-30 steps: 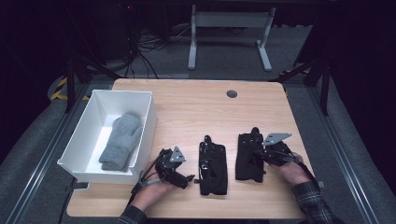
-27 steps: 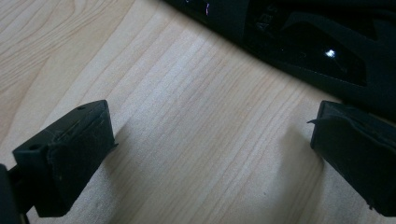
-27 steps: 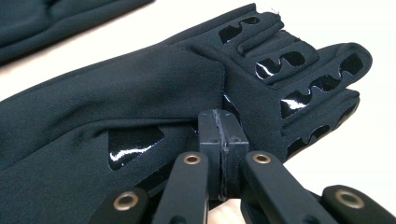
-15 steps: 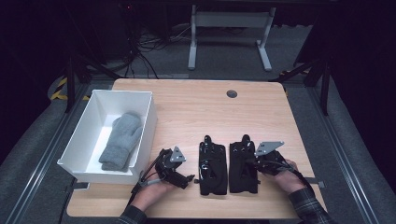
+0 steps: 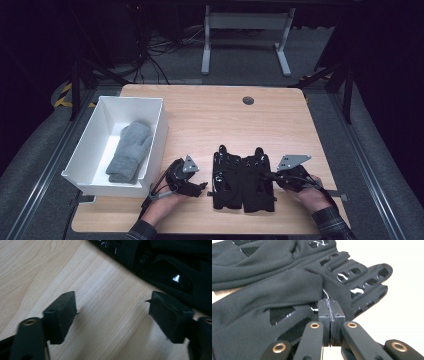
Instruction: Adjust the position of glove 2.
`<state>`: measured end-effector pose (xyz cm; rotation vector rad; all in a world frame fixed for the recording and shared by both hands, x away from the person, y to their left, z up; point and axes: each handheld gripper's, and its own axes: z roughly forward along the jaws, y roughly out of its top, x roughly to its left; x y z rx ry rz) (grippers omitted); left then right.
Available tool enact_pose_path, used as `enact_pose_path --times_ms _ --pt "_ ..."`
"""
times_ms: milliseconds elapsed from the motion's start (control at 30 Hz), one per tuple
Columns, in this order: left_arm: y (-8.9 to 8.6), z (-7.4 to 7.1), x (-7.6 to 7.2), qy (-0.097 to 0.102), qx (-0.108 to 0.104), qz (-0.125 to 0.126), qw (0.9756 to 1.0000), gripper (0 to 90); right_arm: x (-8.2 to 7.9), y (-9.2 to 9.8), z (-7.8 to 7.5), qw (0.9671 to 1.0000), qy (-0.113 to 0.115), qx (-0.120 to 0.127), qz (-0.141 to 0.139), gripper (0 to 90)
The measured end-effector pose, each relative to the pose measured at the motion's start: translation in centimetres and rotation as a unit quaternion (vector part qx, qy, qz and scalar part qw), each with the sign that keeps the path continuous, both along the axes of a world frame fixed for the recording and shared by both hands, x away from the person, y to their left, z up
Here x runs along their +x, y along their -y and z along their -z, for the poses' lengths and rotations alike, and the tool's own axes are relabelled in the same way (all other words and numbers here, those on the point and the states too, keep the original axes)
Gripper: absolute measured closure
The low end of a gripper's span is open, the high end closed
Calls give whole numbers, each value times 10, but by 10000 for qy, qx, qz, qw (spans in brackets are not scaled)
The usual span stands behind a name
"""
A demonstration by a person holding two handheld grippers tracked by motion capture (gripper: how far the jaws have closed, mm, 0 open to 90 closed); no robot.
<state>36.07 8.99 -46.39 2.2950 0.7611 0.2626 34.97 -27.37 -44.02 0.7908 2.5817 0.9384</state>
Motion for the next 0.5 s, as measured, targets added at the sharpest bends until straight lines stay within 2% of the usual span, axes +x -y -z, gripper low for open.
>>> enact_pose_path --times_ms 67,133,200,267,333,500 --pt "2 -5 2 -91 -209 -13 9997 313 -2 4 0 10000 -4 18 38 900" --pt "7 -8 6 -208 -308 -10 9993 321 -5 7 1 10000 -28 22 75 900" --pt "12 -10 10 -220 -353 -27 9991 365 -6 10 2 9999 -45 27 94 900" --pt "17 -10 13 -365 -339 -30 9988 424 -8 11 3 9999 -70 19 100 900" --pt "22 -10 16 -408 -281 0 9988 469 -9 13 4 9999 -74 24 122 900" --pt "30 -9 21 -596 -365 -12 9976 555 -9 17 5 9998 -104 35 149 900"
